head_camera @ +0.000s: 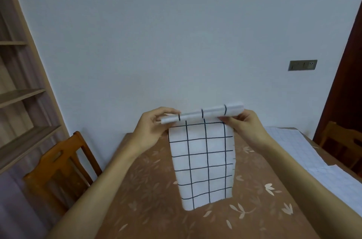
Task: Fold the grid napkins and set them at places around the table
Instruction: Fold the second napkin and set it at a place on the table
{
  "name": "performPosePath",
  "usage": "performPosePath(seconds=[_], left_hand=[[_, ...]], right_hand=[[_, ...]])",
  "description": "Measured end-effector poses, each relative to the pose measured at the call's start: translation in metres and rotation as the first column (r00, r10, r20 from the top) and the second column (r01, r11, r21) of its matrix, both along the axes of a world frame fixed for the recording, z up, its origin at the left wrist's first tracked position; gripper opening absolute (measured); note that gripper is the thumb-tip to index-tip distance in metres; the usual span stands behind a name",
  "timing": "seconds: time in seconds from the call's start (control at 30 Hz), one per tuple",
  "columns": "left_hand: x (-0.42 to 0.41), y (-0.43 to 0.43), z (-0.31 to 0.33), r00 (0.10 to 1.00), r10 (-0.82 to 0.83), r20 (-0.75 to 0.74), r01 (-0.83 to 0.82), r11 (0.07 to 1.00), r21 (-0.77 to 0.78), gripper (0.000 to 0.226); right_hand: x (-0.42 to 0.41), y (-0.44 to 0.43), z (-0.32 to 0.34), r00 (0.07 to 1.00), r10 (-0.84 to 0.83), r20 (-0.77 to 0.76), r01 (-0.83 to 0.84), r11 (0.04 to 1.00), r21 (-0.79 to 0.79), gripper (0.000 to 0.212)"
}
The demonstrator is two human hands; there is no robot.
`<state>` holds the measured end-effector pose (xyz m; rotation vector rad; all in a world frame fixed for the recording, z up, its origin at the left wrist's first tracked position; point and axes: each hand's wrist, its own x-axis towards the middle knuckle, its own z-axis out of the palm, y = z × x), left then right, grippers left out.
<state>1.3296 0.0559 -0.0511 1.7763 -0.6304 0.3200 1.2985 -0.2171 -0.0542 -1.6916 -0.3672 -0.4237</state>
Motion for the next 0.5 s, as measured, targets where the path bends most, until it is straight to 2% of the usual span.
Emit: performPosePath(seconds=[0.23, 0.4, 0.5], left_hand=[[0.001, 0.002, 0.005, 0.976, -0.068, -0.208, 0.019, 0.972, -0.232, 0.032], [-0.002, 0.007, 0.010, 0.972, -0.060, -0.228, 0.003, 0.970, -0.244, 0.032], [-0.003, 0.004, 0.009, 0.973, -0.044, -0.228, -0.015, 0.968, -0.250, 0.014]], right_hand=[[-0.003, -0.004, 0.005, 0.999, 0.022, -0.040, -0.021, 1.000, 0.022, 0.038], [-0.005, -0.007, 0.007, 0.996, 0.042, -0.081, -0.042, 0.999, 0.010, 0.042], [-0.006, -0.004, 0.010, 0.981, 0.127, -0.147, -0.114, 0.989, 0.098, 0.039]])
